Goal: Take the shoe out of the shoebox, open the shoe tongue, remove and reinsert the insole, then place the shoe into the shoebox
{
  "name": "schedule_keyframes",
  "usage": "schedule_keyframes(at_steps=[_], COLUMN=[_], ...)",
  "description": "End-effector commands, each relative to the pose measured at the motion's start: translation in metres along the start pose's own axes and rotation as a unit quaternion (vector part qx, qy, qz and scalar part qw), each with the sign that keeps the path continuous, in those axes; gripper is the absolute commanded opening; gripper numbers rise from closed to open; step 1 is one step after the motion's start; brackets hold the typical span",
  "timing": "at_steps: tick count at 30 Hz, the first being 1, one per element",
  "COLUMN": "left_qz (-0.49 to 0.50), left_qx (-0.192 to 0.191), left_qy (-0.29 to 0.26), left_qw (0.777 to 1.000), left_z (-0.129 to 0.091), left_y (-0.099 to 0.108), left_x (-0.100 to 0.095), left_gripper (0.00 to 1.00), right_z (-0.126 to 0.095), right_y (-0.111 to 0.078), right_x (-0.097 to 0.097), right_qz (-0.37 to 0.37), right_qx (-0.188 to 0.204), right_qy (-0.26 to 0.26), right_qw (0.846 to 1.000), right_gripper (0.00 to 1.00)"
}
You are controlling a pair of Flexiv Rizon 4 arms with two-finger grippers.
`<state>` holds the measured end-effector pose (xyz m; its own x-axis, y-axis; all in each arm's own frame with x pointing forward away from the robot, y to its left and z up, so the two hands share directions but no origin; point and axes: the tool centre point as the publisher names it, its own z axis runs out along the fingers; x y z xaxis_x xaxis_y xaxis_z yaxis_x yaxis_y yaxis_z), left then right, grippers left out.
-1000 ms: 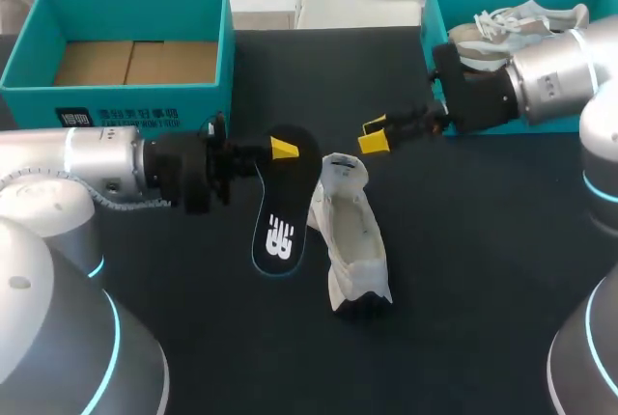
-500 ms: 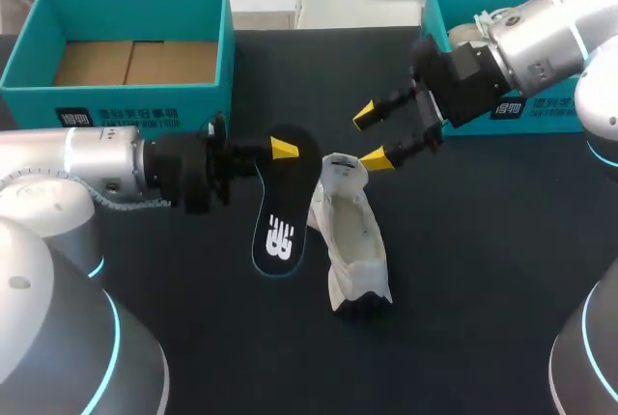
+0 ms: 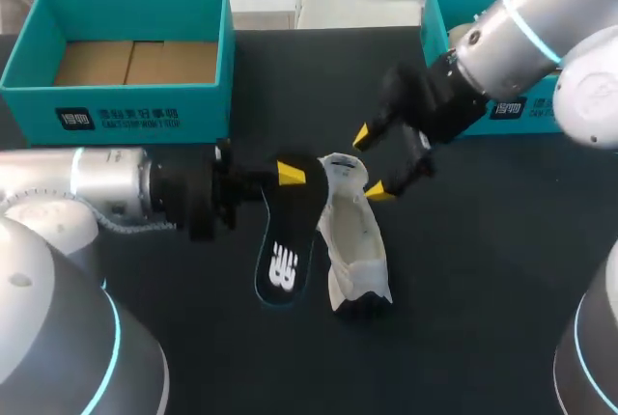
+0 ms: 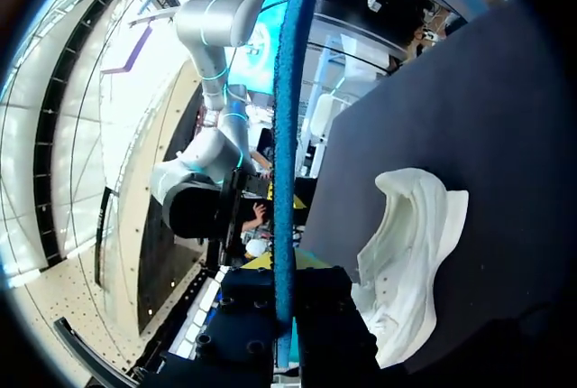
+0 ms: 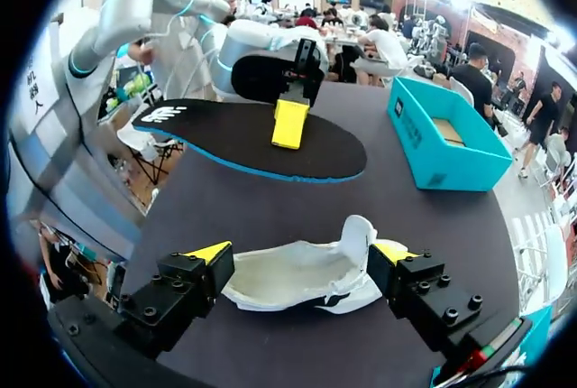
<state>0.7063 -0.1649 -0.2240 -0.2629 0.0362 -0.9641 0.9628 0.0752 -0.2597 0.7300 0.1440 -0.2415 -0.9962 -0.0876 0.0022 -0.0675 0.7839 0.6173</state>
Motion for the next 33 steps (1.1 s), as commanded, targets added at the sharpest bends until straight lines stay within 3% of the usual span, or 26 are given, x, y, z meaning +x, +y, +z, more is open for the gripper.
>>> schedule_keyframes(at_steps=[1, 20, 33], left_qz=[0.002, -0.058, -0.061], left_qx=[-0.013, 0.023, 0.018], left_qy=[-0.017, -0.017, -0.01], left_qw=[1.0, 0.998, 0.998], left_z=[0.006, 0.044, 0.048], left_y=[-0.019, -0.059, -0.06], left_x=[0.018, 0.051, 0.053], left_gripper=[0.0, 0.0, 0.0], right_z=[0.01, 0.007, 0.007], right_y=[-0.009, -0.047, -0.047], right_x=[0.012, 0.046, 0.046], right_qz=[0.012, 0.044, 0.044], right_qx=[0.163, 0.194, 0.194], right_qy=[-0.038, -0.046, -0.046], right_qw=[0.986, 0.979, 0.979], right_gripper=[1.0, 1.0, 1.0])
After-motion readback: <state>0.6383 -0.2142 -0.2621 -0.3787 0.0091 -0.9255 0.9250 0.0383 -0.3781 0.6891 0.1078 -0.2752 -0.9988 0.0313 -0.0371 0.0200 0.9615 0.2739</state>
